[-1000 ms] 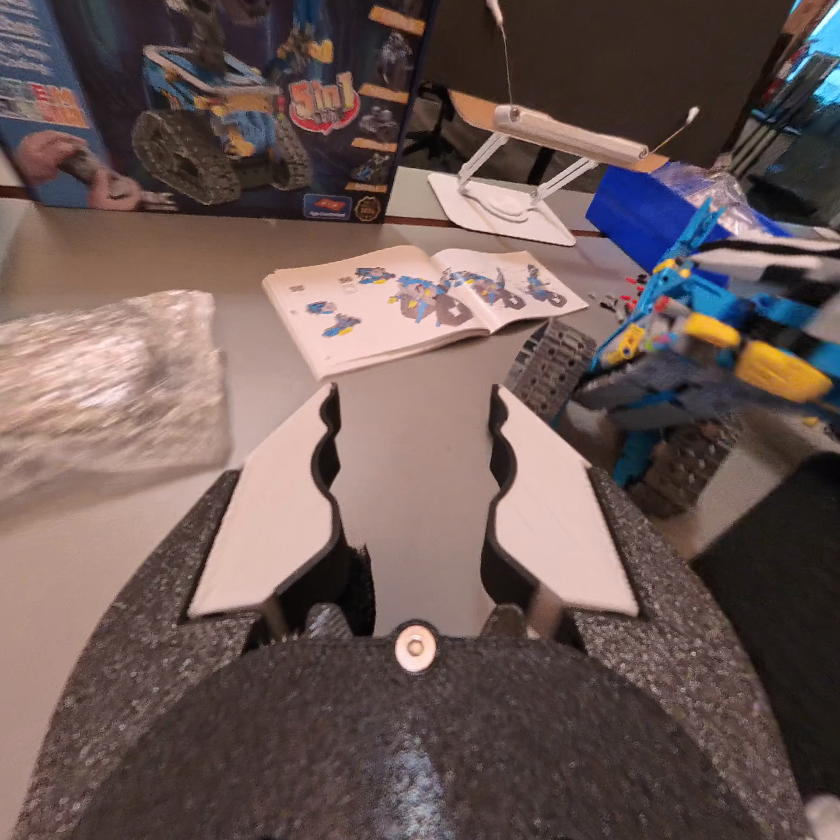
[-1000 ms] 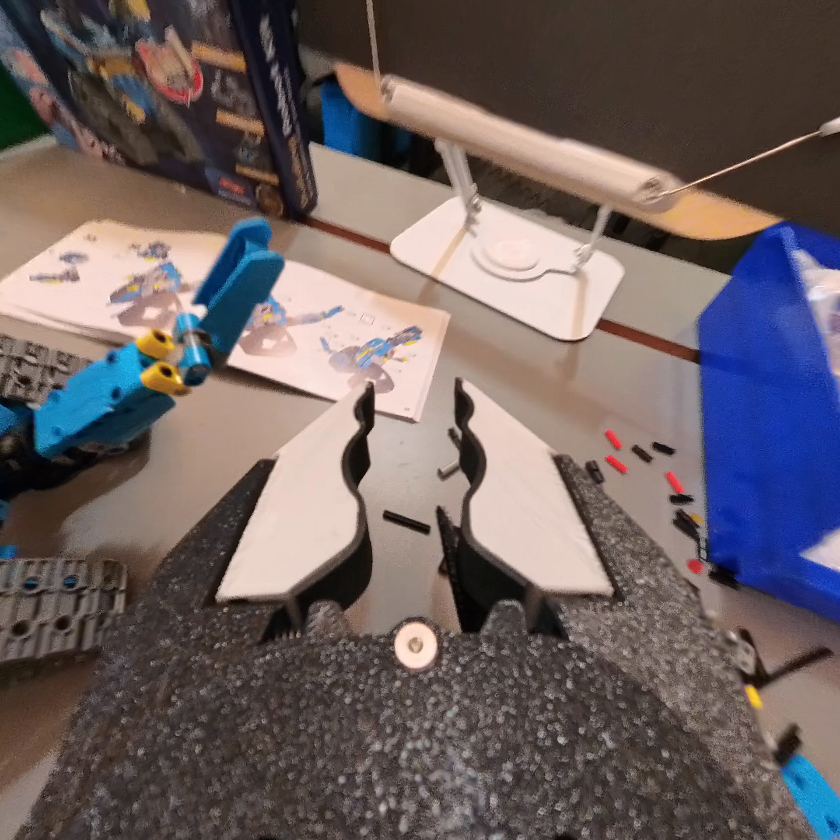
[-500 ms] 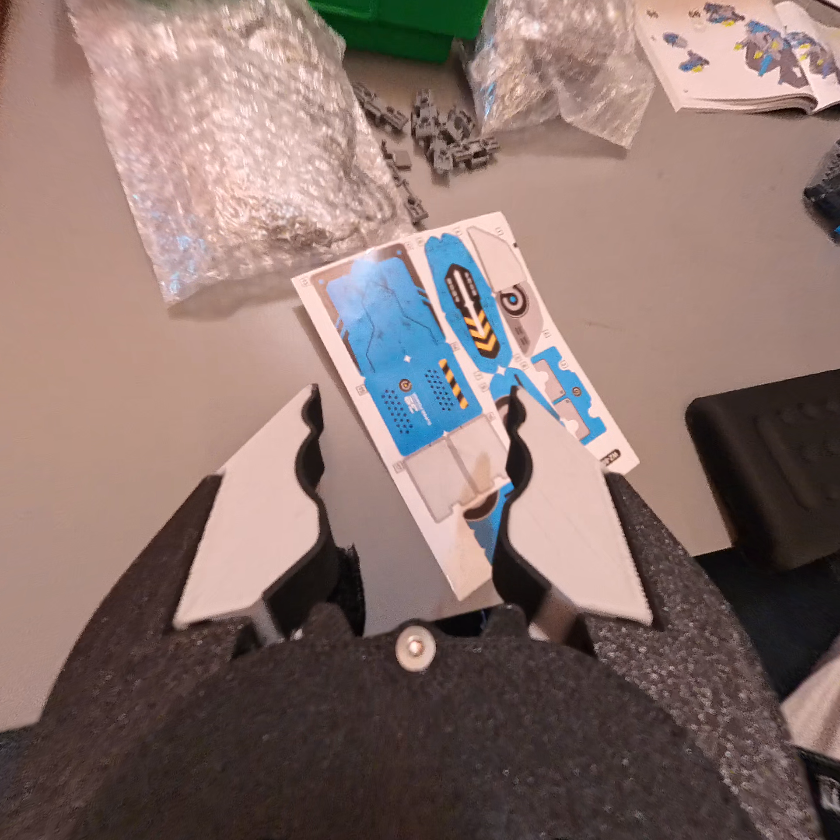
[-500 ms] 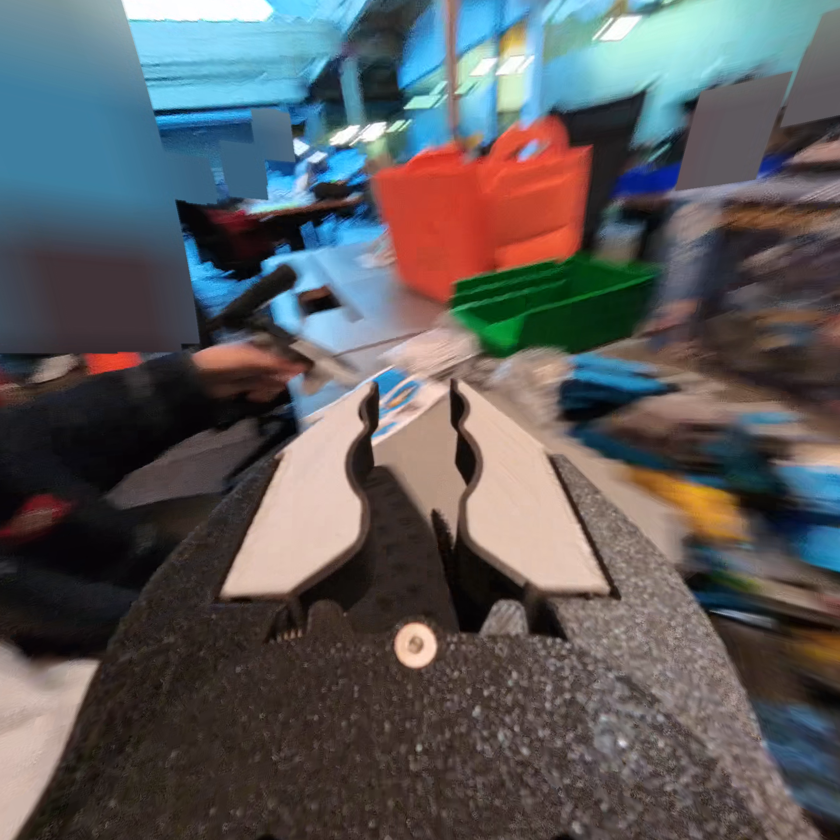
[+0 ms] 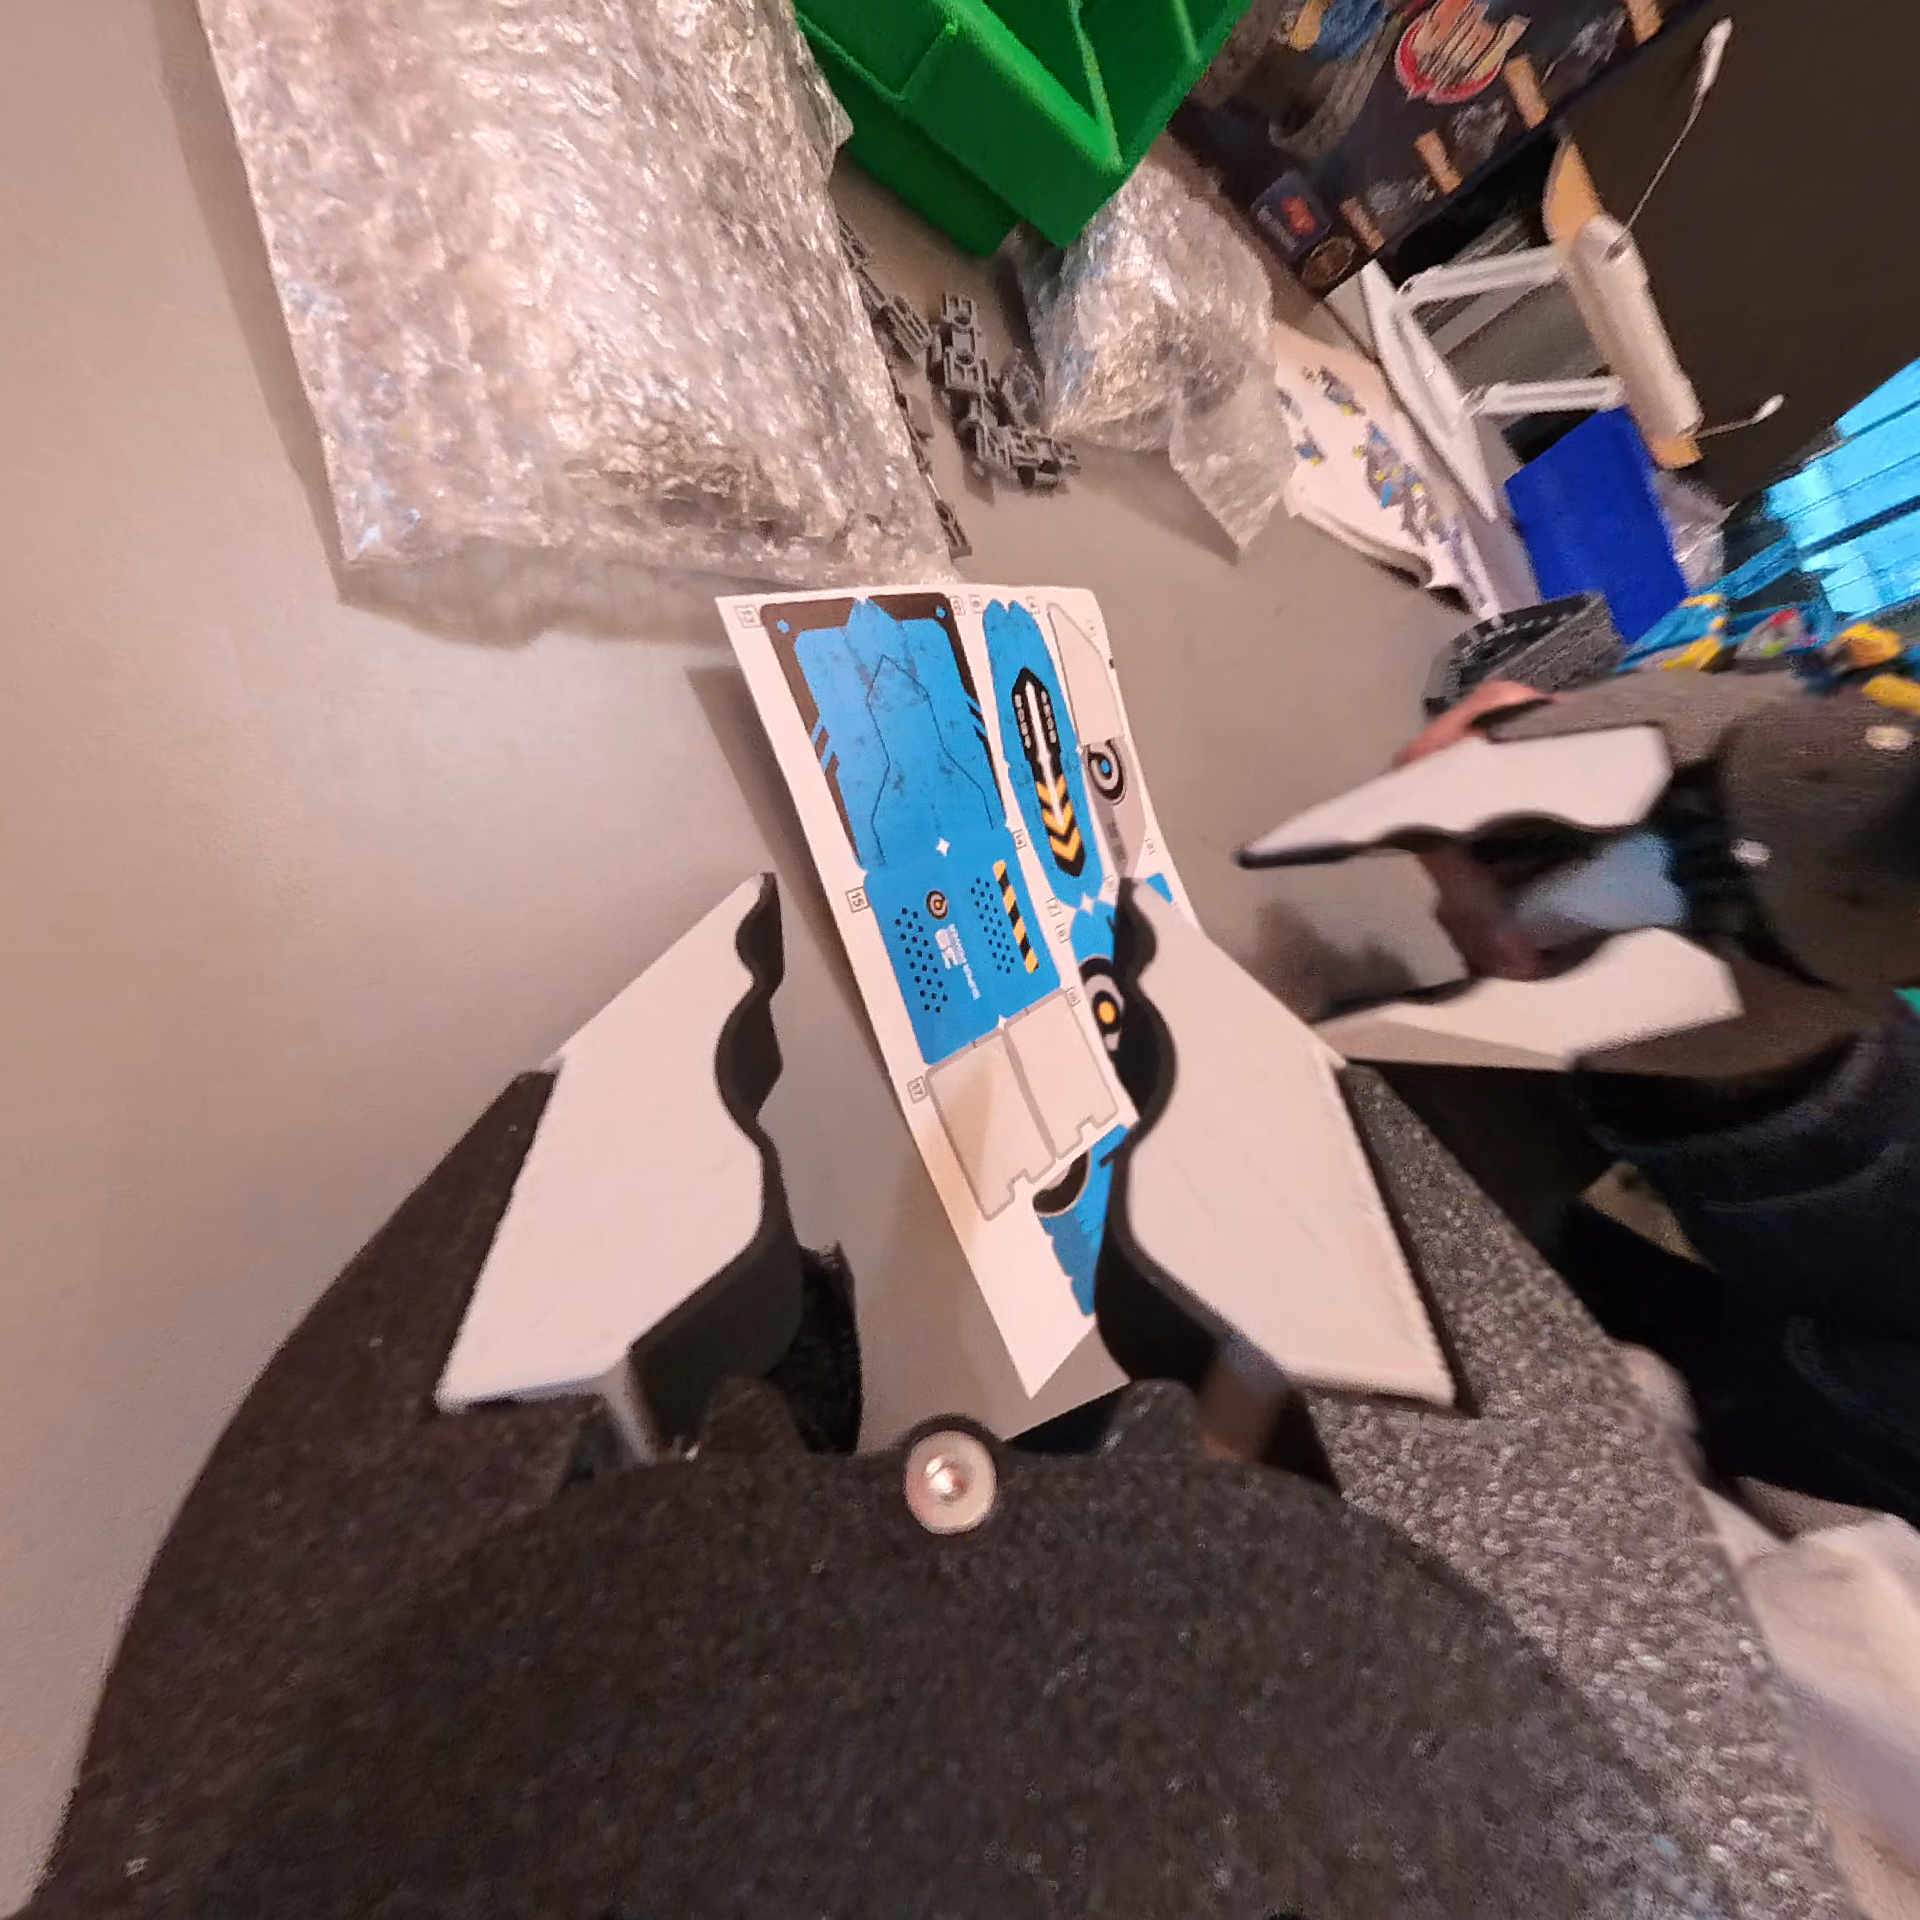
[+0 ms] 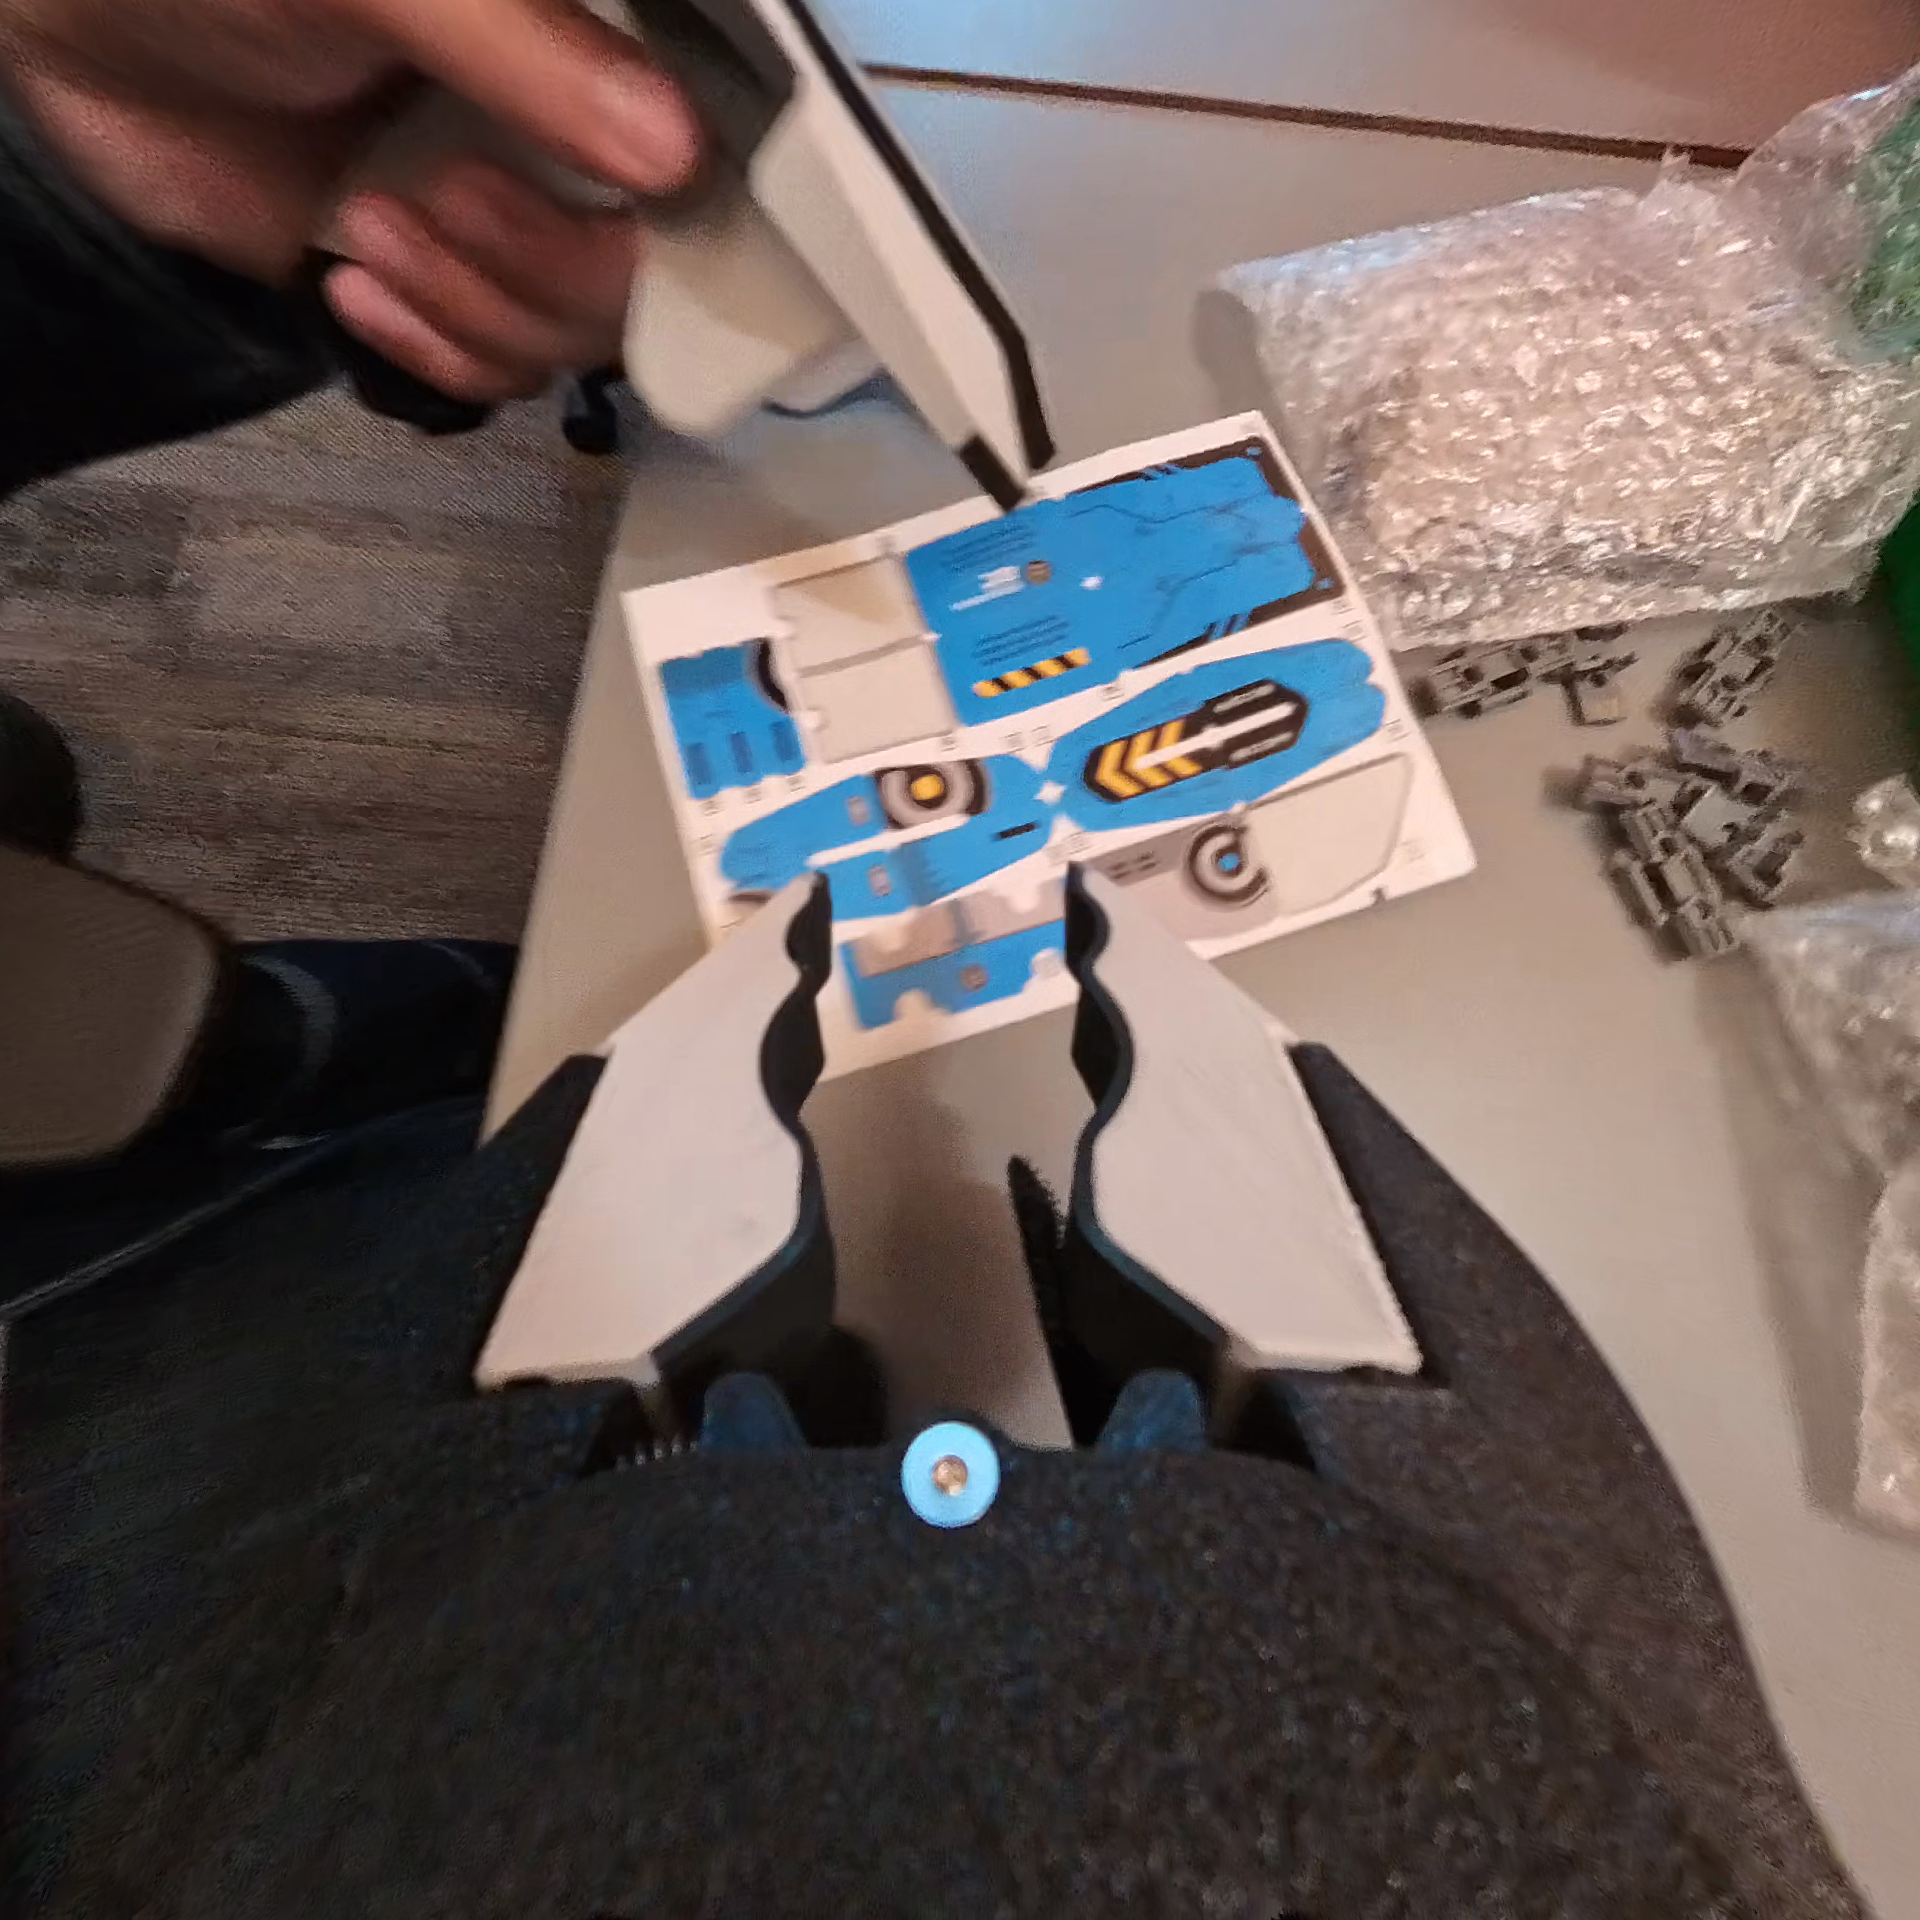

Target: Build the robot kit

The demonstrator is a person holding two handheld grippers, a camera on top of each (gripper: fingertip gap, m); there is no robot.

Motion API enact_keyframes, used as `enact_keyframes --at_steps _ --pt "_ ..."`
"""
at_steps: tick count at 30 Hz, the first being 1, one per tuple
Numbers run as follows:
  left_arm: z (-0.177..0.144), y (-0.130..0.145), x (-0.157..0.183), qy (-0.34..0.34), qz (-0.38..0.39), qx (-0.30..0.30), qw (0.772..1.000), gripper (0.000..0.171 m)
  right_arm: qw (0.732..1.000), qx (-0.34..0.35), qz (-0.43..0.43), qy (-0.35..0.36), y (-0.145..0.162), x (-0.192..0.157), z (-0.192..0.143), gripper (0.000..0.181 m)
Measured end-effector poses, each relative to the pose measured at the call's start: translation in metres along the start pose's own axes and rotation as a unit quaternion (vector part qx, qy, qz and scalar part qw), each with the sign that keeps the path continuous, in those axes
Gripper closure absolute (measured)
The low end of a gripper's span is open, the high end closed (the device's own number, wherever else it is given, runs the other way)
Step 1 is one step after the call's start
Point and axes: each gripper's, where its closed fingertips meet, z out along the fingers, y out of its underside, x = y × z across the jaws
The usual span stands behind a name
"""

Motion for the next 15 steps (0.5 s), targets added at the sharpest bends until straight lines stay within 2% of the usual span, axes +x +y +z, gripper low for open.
enact_keyframes --at_steps 4,6,9,13,15 --pt "0.000 -0.002 0.001 0.033 -0.033 0.007 0.999 0.111 1.000 -0.009 0.012 -0.019 0.002 0.013 0.028 0.137" --pt "0.003 0.001 0.012 0.080 -0.059 -0.007 0.995 0.111 0.999 -0.016 0.008 -0.027 0.009 0.009 0.037 0.137" --pt "0.008 -0.001 0.020 0.128 -0.096 -0.007 0.987 0.113 0.999 -0.003 0.012 -0.037 0.009 0.006 0.035 0.140" --pt "0.013 0.003 0.020 0.125 -0.077 -0.019 0.989 0.127 0.999 0.011 0.023 -0.044 0.011 0.008 0.032 0.144" --pt "0.013 0.011 0.025 0.120 -0.051 -0.037 0.991 0.128 0.998 0.013 0.035 -0.050 0.012 0.010 0.031 0.143"
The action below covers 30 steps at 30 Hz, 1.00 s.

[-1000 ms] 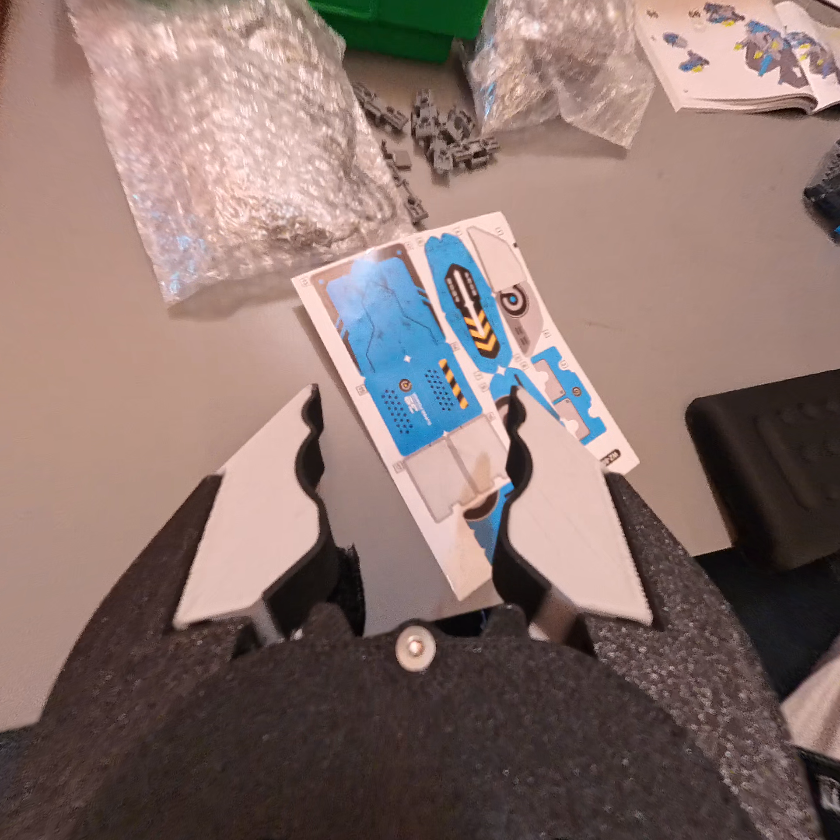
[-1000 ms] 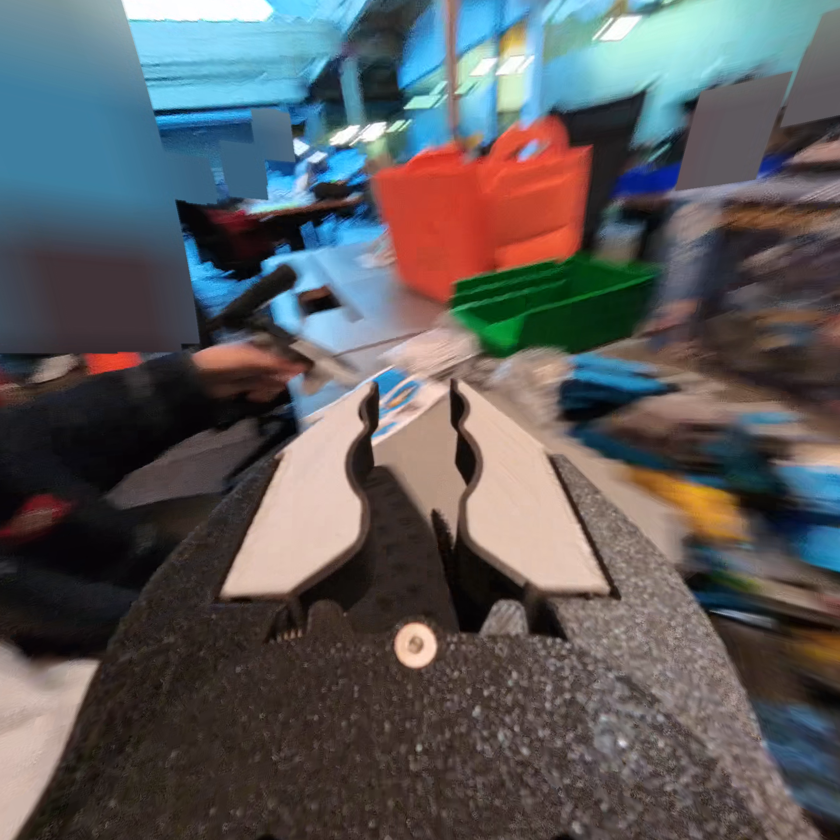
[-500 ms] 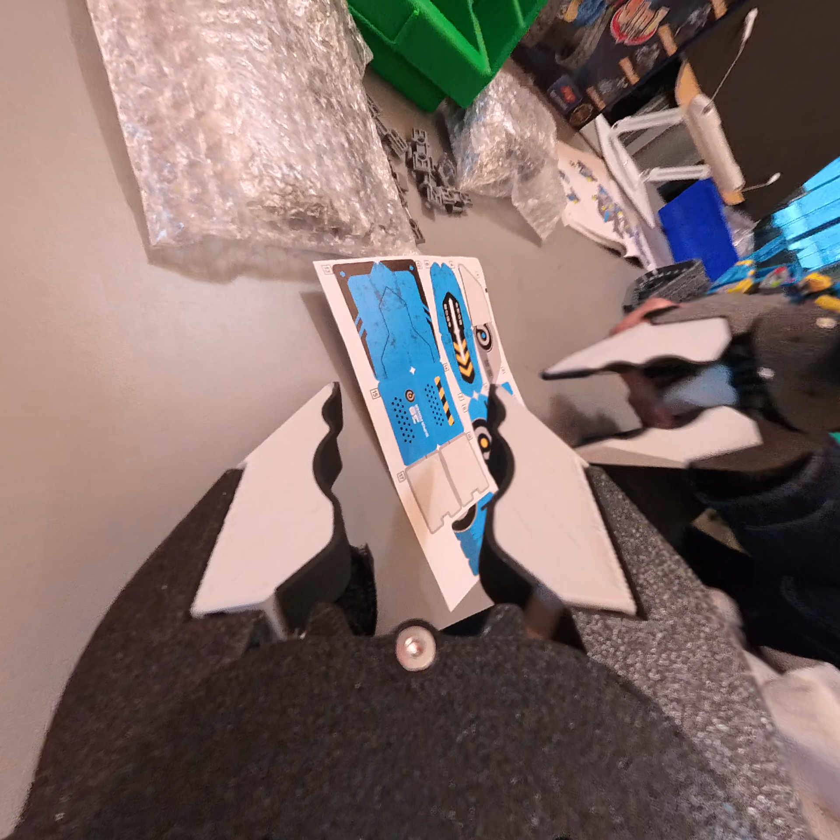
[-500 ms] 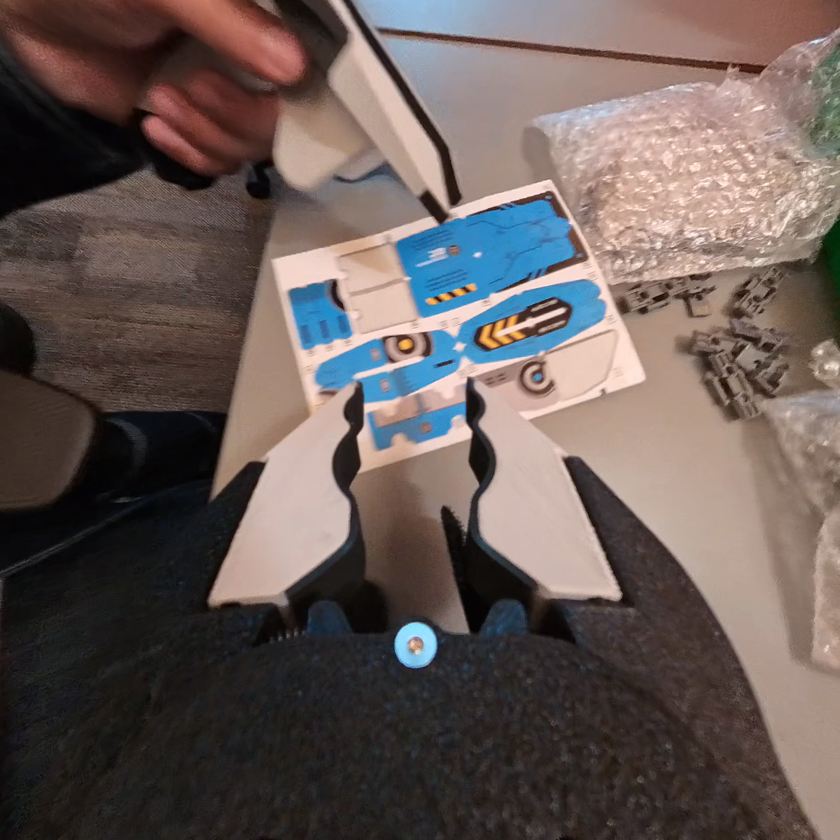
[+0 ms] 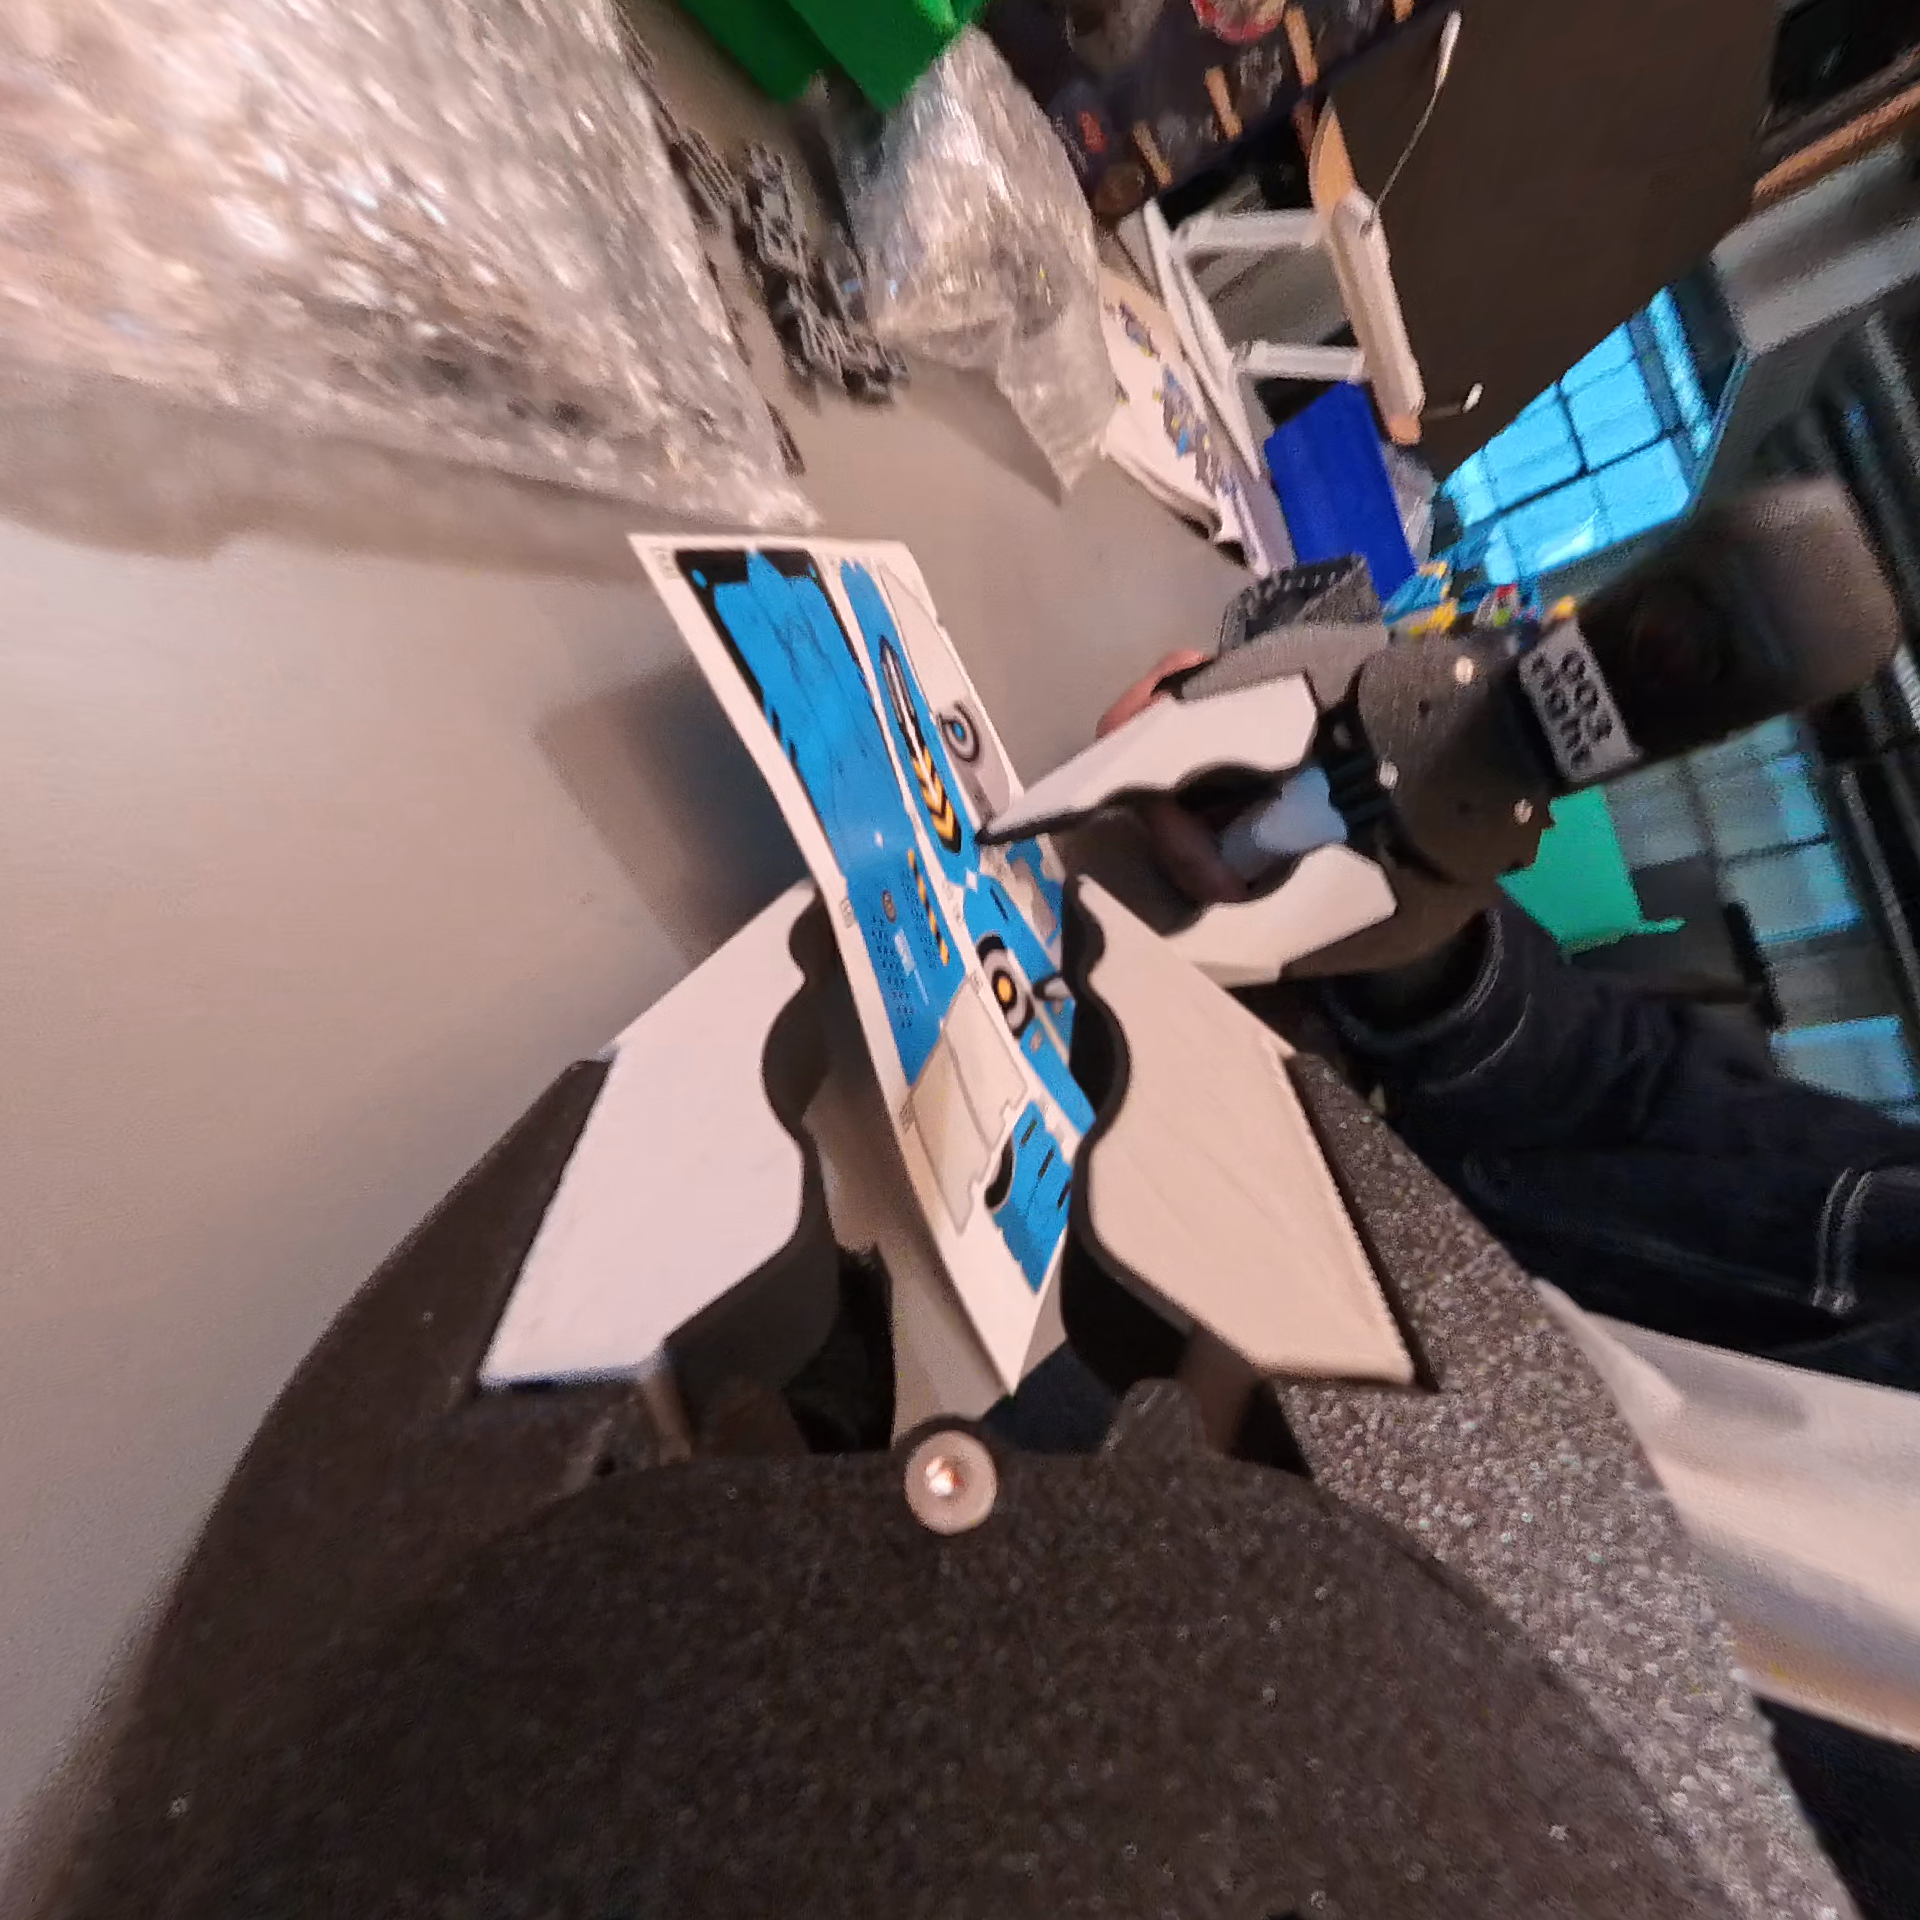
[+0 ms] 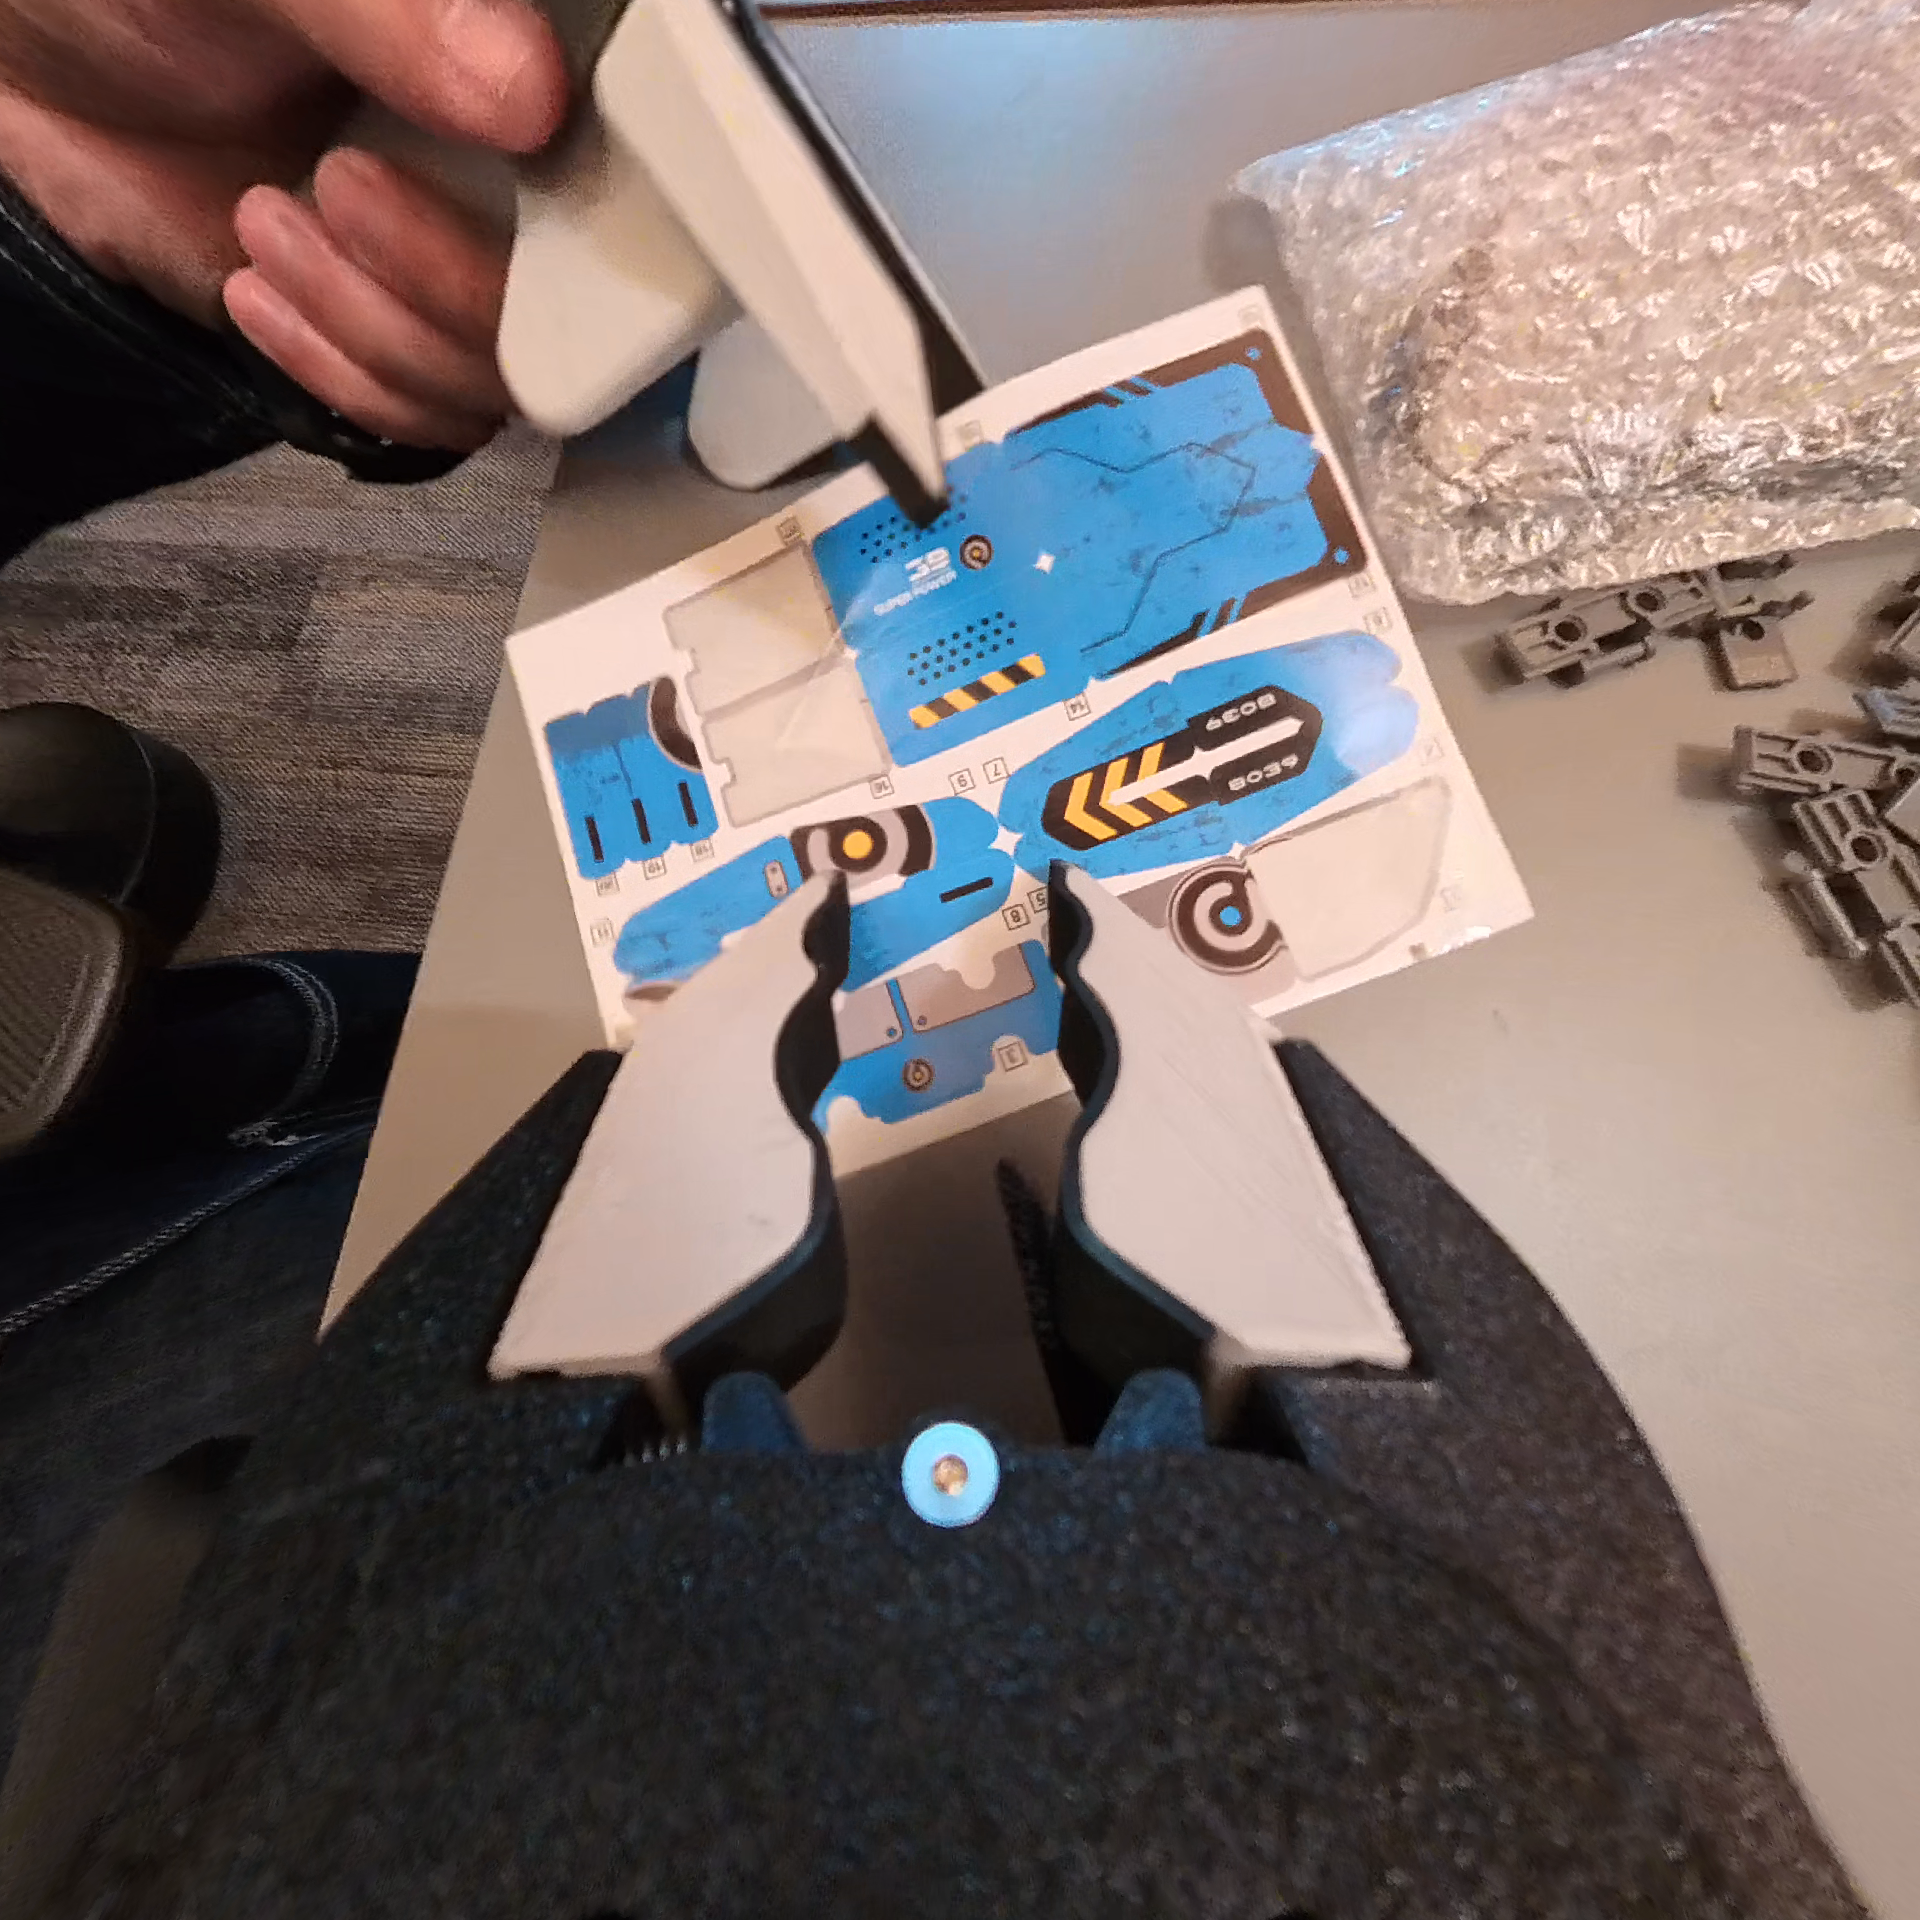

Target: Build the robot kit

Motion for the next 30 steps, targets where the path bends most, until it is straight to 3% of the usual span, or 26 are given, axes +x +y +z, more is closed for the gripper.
enact_keyframes --at_steps 3,5,7,11,13,16,19,22,24,26,28,30 --pt "0.002 0.015 0.006 -0.018 0.040 -0.028 0.999 0.133 1.000 0.005 0.017 0.000 0.000 0.003 -0.001 0.143" --pt "0.005 0.018 0.002 -0.048 0.067 -0.033 0.996 0.158 1.000 0.006 0.018 0.000 0.000 0.003 -0.001 0.141" --pt "0.003 0.016 0.000 -0.076 0.088 -0.023 0.993 0.171 1.000 0.015 0.011 0.005 -0.003 0.008 -0.007 0.134" --pt "-0.020 -0.008 0.034 -0.050 0.148 0.074 0.985 0.171 0.992 0.109 0.055 0.027 -0.026 0.034 -0.042 0.136" --pt "-0.038 -0.024 0.060 -0.015 0.170 0.138 0.976 0.171 0.984 0.142 0.108 -0.024 -0.033 0.033 -0.052 0.133" --pt "-0.066 -0.049 0.100 0.057 0.176 0.245 0.952 0.171 0.932 0.203 0.220 -0.205 -0.054 0.007 -0.066 0.122" --pt "-0.085 -0.062 0.136 0.131 0.164 0.315 0.926 0.171 0.880 0.270 0.282 -0.271 -0.075 0.005 -0.082 0.122" --pt "-0.096 -0.067 0.171 0.211 0.146 0.383 0.888 0.171 0.843 0.305 0.280 -0.344 -0.094 -0.018 -0.101 0.122" --pt "-0.089 -0.066 0.177 0.205 0.156 0.405 0.878 0.171 0.803 0.347 0.270 -0.401 -0.108 -0.031 -0.127 0.131" --pt "-0.071 -0.057 0.175 0.184 0.174 0.387 0.886 0.171 0.762 0.398 0.274 -0.431 -0.119 -0.030 -0.157 0.141" --pt "-0.065 -0.054 0.165 0.156 0.180 0.400 0.885 0.171 0.763 0.422 0.273 -0.406 -0.118 -0.020 -0.166 0.164" --pt "-0.066 -0.052 0.156 0.154 0.171 0.421 0.877 0.171 0.791 0.432 0.262 -0.346 -0.113 -0.007 -0.165 0.181"
